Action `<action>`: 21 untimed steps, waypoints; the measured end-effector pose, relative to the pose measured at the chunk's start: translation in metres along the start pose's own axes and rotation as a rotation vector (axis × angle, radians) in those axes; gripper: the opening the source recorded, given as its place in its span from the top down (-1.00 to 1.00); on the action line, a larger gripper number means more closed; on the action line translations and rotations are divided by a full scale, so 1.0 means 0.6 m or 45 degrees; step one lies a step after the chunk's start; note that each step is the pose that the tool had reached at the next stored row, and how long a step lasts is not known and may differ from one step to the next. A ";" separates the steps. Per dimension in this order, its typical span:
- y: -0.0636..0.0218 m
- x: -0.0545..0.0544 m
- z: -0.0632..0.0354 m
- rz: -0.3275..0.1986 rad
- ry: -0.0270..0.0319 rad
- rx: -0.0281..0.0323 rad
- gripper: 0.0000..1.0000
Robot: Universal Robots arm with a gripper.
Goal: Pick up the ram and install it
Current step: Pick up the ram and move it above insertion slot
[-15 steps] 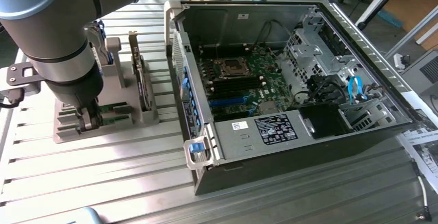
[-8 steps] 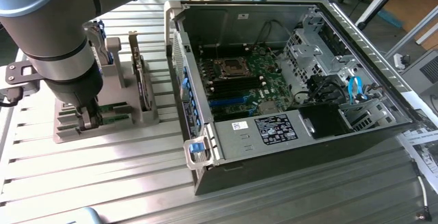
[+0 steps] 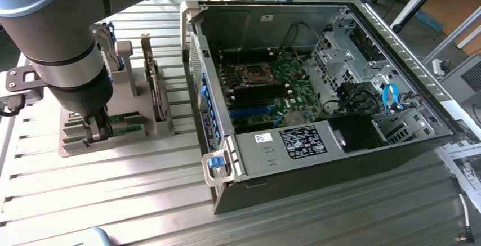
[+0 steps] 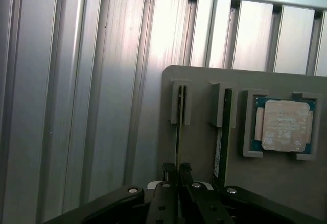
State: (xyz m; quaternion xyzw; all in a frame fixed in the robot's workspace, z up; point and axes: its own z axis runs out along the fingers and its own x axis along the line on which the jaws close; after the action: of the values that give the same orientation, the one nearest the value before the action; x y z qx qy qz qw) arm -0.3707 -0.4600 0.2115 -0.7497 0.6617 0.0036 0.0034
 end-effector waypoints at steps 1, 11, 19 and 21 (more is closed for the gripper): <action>0.000 0.000 0.000 0.000 0.0000 0.0000 0.72; 0.000 -0.003 0.000 0.000 -0.0001 0.0002 0.72; 0.000 -0.003 -0.009 0.000 0.0000 -0.0001 0.72; 0.000 -0.003 -0.011 0.000 -0.0001 0.0001 0.72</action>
State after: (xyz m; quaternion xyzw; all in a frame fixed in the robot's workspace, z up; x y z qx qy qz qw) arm -0.3708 -0.4582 0.2183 -0.7497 0.6617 0.0036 0.0034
